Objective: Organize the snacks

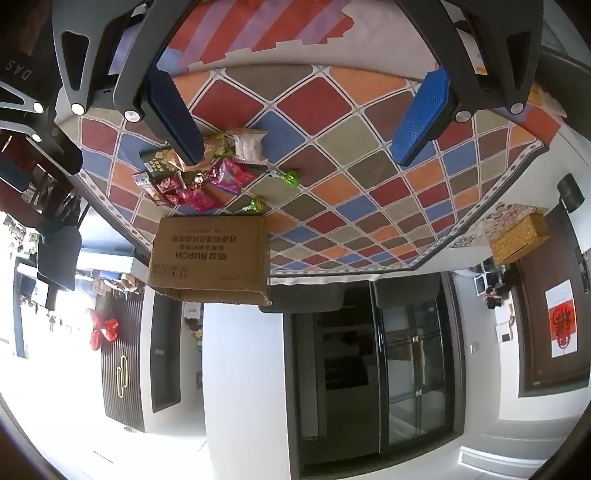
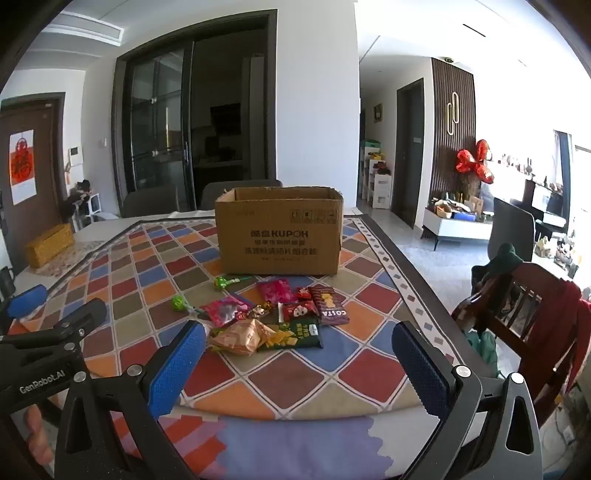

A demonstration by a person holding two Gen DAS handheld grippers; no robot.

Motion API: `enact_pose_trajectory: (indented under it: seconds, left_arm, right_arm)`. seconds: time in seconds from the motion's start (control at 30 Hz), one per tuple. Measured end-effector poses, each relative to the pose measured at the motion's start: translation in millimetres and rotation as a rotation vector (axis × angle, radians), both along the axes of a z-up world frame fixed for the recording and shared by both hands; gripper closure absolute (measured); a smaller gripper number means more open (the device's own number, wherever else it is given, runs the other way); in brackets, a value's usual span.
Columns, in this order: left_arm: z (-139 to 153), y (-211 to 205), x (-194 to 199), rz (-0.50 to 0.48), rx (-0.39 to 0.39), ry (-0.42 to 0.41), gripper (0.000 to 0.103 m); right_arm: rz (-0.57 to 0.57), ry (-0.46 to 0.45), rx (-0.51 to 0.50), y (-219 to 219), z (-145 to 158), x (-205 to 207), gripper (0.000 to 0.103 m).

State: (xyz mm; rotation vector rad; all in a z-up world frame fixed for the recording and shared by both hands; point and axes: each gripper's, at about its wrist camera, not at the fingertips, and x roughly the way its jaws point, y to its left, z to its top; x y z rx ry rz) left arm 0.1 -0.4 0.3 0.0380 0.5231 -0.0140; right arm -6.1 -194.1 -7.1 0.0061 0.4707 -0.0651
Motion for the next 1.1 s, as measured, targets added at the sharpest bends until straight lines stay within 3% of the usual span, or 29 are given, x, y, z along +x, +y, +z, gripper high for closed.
enact_pose_trajectory:
  seconds: [0.27, 0.33, 0.47, 1.1]
  left_arm:
    - [-1.4, -5.2, 8.5, -0.027, 0.013, -0.022, 0.0]
    - [7.7, -6.4, -12.4, -0.031, 0.007, -0.056, 0.0]
    - [9.2, -7.8, -14.2, -0.037, 0.009, -0.066, 0.0]
    - [10.0, -11.7, -18.0, -0.05, 0.015, -0.072, 0.0]
  right_arm:
    - [-0.005, -0.007, 0.003, -0.5, -0.6, -6.5, 0.001]
    - [-0.007, -0.011, 0.006, -6.4, 5.3, -7.2, 0.001]
    - [-0.008, -0.026, 0.013, -4.3, 8.6, -10.3, 0.001]
    - [-0.003, -0.04, 0.025, -5.5, 7.6, -20.9, 0.001]
